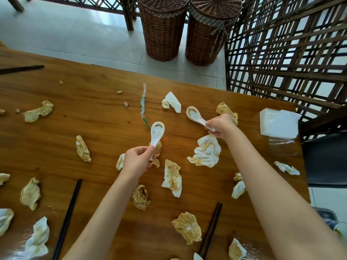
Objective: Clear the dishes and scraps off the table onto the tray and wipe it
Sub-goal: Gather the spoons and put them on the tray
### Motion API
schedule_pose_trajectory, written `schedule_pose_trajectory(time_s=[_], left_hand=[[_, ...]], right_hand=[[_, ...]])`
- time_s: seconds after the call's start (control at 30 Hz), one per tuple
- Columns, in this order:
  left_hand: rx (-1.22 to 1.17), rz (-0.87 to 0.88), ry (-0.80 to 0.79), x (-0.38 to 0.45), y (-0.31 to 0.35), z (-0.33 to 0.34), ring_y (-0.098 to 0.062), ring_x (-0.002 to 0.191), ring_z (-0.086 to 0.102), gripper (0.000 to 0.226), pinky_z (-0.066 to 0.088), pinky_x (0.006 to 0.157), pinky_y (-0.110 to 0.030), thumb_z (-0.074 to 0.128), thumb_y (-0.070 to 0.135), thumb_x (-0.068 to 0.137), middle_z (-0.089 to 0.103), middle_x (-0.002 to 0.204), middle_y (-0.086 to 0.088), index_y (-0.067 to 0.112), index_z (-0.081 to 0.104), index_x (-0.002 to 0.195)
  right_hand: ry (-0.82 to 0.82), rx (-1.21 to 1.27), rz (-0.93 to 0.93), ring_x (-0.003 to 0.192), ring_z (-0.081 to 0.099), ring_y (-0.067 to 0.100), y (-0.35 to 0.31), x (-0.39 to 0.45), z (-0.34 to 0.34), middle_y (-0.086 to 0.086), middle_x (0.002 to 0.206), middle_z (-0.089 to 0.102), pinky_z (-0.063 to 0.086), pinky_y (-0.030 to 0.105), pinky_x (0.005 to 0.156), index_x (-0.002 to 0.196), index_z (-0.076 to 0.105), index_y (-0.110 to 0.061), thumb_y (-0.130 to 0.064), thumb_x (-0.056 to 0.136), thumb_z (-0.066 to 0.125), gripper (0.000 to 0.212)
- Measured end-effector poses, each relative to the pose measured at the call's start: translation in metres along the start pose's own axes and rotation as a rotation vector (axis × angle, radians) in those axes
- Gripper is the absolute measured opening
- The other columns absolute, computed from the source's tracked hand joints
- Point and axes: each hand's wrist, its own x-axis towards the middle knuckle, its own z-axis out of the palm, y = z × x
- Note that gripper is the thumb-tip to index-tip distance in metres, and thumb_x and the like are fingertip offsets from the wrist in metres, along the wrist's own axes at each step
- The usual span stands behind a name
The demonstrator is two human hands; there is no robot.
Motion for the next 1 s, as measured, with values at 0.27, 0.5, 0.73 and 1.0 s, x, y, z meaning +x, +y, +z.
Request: schedule_pose_trajectory(time_s=[0.27, 0.5, 0.73, 1.0], left_hand=[[0.014, 0.048, -0.058, -0.022, 0.007, 0.0, -0.008, 0.065, 0.057, 0.013, 0.044, 0.05, -0.019, 0.06, 0.038, 0.088, 0.068, 0.075, 0.008, 0.032, 0.061, 0.077], [0.037, 0.063, -0.219, -0.066, 0.018, 0.01, -0.013, 0.068, 0.057, 0.01, 0.047, 0.059, -0.025, 0.061, 0.035, 0.088, 0.068, 0.082, 0.002, 0.027, 0.061, 0.082], [0.114, 0.121, -0.339, -0.129, 0.003, 0.028, -0.012, 0.069, 0.057, 0.016, 0.043, 0.056, -0.023, 0.061, 0.038, 0.087, 0.067, 0.086, 0.003, 0.023, 0.064, 0.094], [0.176, 0.159, -0.431, -0.223, -0.049, 0.051, -0.012, 0.064, 0.056, 0.013, 0.043, 0.052, -0.021, 0.061, 0.036, 0.088, 0.068, 0.082, 0.002, 0.023, 0.066, 0.089]], right_hand=[[0.092, 0.218, -0.027, 0.073, 0.06, 0.013, 0.011, -0.044, -0.02, 0.004, 0.083, 0.062, 0.052, 0.026, 0.071, 0.076, 0.057, -0.014, -0.011, 0.08, 0.07, 0.014], [0.154, 0.408, 0.012, 0.068, 0.061, 0.01, 0.072, -0.122, -0.056, 0.0, 0.081, 0.066, 0.049, 0.022, 0.062, 0.077, 0.063, -0.015, -0.017, 0.082, 0.069, 0.008], [0.2, 0.522, 0.107, 0.063, 0.059, 0.01, 0.161, -0.193, -0.091, 0.006, 0.085, 0.069, 0.044, 0.021, 0.053, 0.086, 0.068, -0.009, -0.017, 0.082, 0.067, 0.009], [0.299, 0.575, 0.132, 0.066, 0.06, 0.012, 0.279, -0.269, -0.112, 0.004, 0.084, 0.069, 0.044, 0.023, 0.049, 0.09, 0.068, -0.008, -0.02, 0.08, 0.066, 0.016]])
